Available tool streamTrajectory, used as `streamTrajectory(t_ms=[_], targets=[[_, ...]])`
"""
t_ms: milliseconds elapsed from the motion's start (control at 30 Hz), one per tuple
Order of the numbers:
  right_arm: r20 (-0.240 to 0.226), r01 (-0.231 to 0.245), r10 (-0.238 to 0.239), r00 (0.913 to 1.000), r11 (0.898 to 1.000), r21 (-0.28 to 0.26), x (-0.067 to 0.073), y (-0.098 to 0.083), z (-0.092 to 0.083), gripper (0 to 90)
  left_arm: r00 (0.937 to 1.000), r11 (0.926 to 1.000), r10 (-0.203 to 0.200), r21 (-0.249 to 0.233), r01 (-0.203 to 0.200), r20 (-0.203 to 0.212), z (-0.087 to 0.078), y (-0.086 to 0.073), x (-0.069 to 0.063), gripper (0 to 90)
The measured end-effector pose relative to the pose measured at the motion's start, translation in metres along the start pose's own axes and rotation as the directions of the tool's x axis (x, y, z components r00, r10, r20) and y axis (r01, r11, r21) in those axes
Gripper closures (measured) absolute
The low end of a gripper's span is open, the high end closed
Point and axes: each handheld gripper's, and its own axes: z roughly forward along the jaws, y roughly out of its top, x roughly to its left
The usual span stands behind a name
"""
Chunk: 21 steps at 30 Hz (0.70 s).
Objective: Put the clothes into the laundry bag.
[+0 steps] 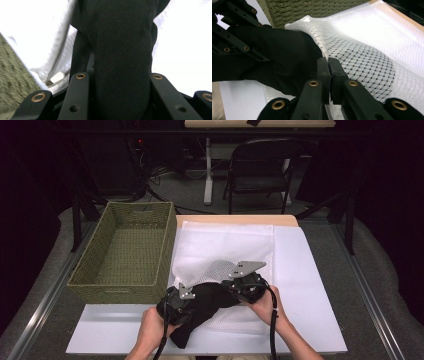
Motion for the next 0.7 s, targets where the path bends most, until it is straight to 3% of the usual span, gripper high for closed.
streamTrajectory(t_ms=[167,367,433,533,567,633,700], targets=[[-0.003,0.001,-0.001,1.0,1.0,-0.01,0.001,0.001,-0.001,88.7,0.9994,0.9987,-0.011,-0.05,0.009,-0.032,-0.004,0.015,-0.007,69.0],[-0.009,-0.015,0.015,0.9999,1.0,-0.003,0.0,-0.001,0.001,88.7,0.9983,0.9986,-0.01,-0.052,0.007,-0.058,0.017,0.029,-0.021,68.1],[-0.014,-0.013,0.013,0.9998,1.0,0.007,0.0,-0.002,0.001,88.6,0.9989,0.9989,0.013,-0.045,-0.015,-0.045,0.023,0.027,-0.022,65.8],[-0.015,-0.009,0.009,0.9998,1.0,0.015,0.0,-0.003,0.002,88.6,0.999,0.9991,0.042,-0.003,-0.042,-0.017,0.027,0.023,-0.019,56.2],[-0.013,-0.015,0.015,0.9998,1.0,0.015,-0.001,-0.004,0.002,88.6,0.9991,0.9991,0.042,0.005,-0.042,-0.004,0.026,0.023,-0.017,47.2],[-0.014,-0.012,0.012,0.9998,1.0,0.018,-0.002,-0.004,0.002,88.6,0.9988,0.9987,0.05,0.006,-0.05,0.001,0.021,0.02,-0.015,35.7],[-0.014,-0.013,0.013,0.9998,1.0,0.019,-0.002,-0.004,0.003,88.6,0.9983,0.999,0.045,-0.004,-0.045,0.036,0.015,0.016,-0.011,27.3]])
